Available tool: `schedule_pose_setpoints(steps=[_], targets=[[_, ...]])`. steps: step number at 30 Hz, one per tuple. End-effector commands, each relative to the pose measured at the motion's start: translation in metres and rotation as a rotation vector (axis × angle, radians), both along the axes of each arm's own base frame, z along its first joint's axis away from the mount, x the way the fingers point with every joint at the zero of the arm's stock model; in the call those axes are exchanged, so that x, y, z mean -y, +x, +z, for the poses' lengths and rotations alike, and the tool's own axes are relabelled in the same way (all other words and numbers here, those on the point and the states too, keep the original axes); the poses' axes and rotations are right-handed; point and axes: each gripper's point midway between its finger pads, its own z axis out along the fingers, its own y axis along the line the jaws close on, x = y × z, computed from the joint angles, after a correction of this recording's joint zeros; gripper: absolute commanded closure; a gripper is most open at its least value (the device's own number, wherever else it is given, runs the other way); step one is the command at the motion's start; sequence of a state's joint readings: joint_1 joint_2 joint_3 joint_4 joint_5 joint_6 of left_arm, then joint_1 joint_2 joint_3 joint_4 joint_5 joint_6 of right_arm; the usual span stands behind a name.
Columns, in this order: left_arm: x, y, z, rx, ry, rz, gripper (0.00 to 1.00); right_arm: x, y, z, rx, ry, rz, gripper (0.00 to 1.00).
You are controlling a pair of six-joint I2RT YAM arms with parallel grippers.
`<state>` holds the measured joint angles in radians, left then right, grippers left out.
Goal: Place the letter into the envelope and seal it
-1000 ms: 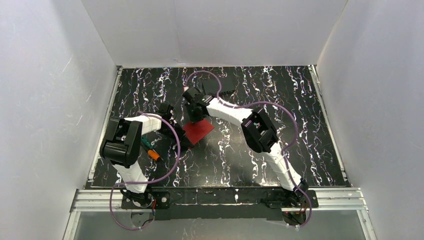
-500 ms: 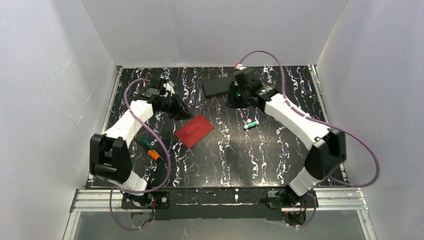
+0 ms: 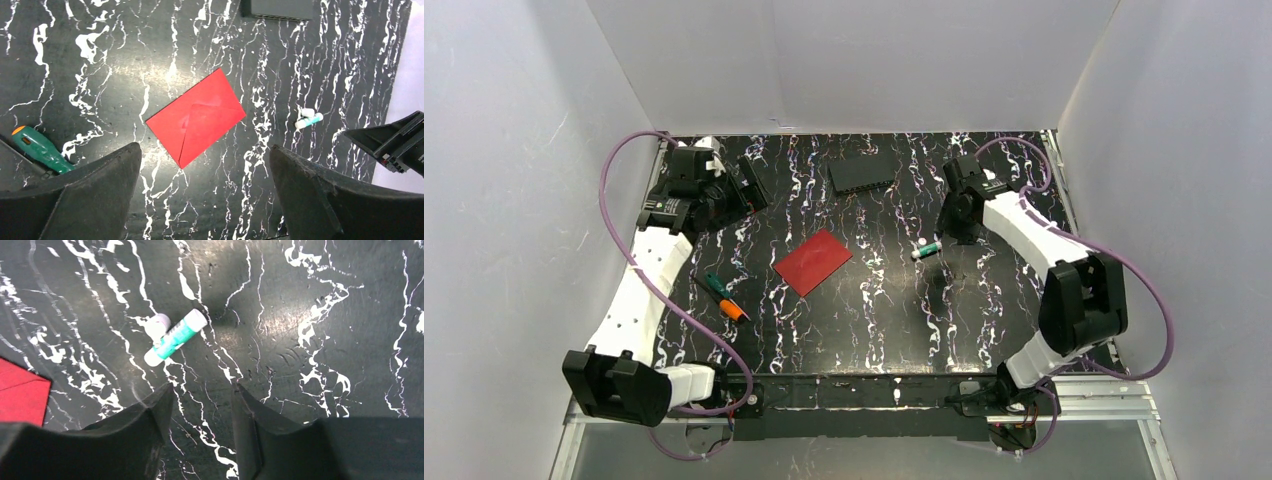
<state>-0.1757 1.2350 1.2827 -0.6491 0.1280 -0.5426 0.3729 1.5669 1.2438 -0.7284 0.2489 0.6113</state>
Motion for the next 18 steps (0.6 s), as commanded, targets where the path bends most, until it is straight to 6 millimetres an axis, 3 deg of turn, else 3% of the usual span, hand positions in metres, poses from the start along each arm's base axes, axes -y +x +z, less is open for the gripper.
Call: schedule_pose_setpoints(steps=[1, 11, 18], targets=[[-0.014, -0.001, -0.003, -0.001, 0.037, 0.049, 0.02, -0.002, 0.008, -0.023, -0.040, 0.042, -0.135, 0.50], [0.002, 0.005, -0.010, -0.011, -0.028, -0.007, 0.02, -0.005, 0.034, -0.061, -0.088, 0.025, -0.305, 0.54], [0.004, 0.014, -0.013, -0.016, -0.033, -0.024, 0.02, -0.010, 0.044, -0.070, -0.077, 0.040, -0.328, 0.55]])
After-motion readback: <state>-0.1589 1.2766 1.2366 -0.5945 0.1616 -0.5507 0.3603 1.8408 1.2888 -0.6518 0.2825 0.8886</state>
